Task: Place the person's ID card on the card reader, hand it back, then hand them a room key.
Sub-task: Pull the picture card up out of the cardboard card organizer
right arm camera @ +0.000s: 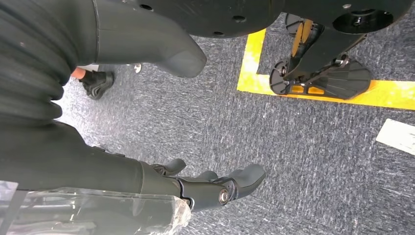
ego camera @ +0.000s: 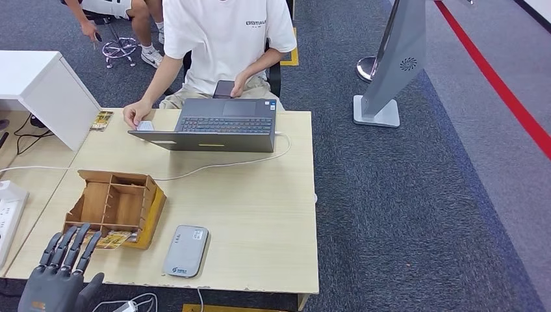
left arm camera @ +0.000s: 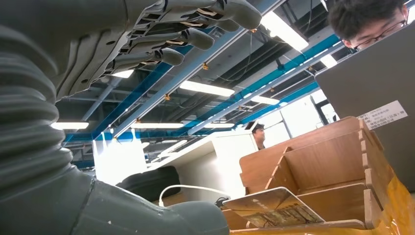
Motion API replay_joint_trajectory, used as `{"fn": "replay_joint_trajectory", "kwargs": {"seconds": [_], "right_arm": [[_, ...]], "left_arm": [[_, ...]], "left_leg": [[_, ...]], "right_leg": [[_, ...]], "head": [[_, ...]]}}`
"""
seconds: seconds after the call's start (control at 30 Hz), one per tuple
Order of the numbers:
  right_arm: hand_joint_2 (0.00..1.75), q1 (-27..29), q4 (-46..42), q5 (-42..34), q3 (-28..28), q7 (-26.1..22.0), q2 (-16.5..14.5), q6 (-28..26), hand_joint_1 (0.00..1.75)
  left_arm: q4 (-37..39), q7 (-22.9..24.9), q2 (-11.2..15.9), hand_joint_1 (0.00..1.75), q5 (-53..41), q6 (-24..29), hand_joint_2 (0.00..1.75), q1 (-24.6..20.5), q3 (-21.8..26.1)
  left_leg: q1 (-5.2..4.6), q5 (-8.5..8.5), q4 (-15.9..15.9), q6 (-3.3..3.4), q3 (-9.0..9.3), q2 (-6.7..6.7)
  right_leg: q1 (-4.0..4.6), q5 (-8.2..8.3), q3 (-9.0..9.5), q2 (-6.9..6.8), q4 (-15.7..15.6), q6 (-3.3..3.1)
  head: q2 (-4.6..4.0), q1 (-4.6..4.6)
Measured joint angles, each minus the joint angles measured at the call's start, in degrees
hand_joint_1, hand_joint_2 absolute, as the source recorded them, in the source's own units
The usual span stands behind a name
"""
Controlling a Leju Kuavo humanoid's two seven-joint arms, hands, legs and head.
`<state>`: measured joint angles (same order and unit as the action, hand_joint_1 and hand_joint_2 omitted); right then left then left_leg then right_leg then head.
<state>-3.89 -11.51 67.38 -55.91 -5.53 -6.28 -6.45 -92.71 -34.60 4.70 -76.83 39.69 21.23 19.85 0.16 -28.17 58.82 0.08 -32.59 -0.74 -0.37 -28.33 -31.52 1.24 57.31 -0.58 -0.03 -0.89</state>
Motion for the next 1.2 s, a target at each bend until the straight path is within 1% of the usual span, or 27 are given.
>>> {"fn": "replay_joint_trajectory", "kwargs": {"seconds": [0.23,0.57,0.73,0.87,1.0,1.2], "right_arm": [[1.75,0.0,0.0,0.2,0.0,0.0,0.1,0.0,0.0],[1.75,-0.1,0.0,1.2,0.0,0.0,0.1,0.0,0.0],[1.75,-0.1,0.0,1.5,0.0,0.5,0.1,0.0,0.0],[1.75,-0.2,0.0,1.8,0.1,0.5,0.1,0.0,0.0],[1.75,-0.2,0.0,2.0,0.1,0.5,0.1,0.0,0.0],[1.75,-0.1,0.0,2.0,0.1,0.6,0.1,0.0,0.0]], "left_arm": [[1.8,0.4,0.0,0.0,-0.4,0.0,1.75,-1.3,0.0],[6.4,0.6,0.0,0.0,-1.5,0.0,1.75,-6.0,0.0],[9.1,2.4,0.2,0.0,-3.0,0.0,1.75,-8.4,0.0],[10.7,3.4,0.8,0.0,-3.4,0.0,1.75,-10.0,0.1],[12.4,2.7,1.5,0.0,-3.2,0.0,1.75,-11.3,1.2],[13.9,2.3,1.5,0.0,-3.3,0.0,1.75,-11.8,2.5]], "left_leg": [[0.0,0.0,0.0,0.0,0.0,0.0],[0.0,0.02,0.0,-0.02,0.01,0.0],[0.0,0.02,0.0,-0.02,0.0,0.0],[0.0,0.02,0.0,-0.02,0.0,-0.01],[0.01,0.02,0.0,-0.02,0.0,0.0],[0.0,0.02,0.0,-0.02,0.0,0.0]], "right_leg": [[0.0,0.0,-0.01,-0.01,0.0,0.0],[0.0,0.01,0.0,-0.01,0.0,-0.01],[0.0,0.01,0.0,0.0,0.0,-0.02],[0.0,0.01,0.0,-0.01,0.0,-0.02],[0.0,0.03,-0.01,0.0,0.0,-0.04],[0.0,0.03,-0.01,0.0,0.0,-0.04]], "head": [[0.01,0.0],[0.01,-0.01],[0.01,0.0],[0.01,-0.01],[0.01,-0.01],[0.01,-0.01]]}}
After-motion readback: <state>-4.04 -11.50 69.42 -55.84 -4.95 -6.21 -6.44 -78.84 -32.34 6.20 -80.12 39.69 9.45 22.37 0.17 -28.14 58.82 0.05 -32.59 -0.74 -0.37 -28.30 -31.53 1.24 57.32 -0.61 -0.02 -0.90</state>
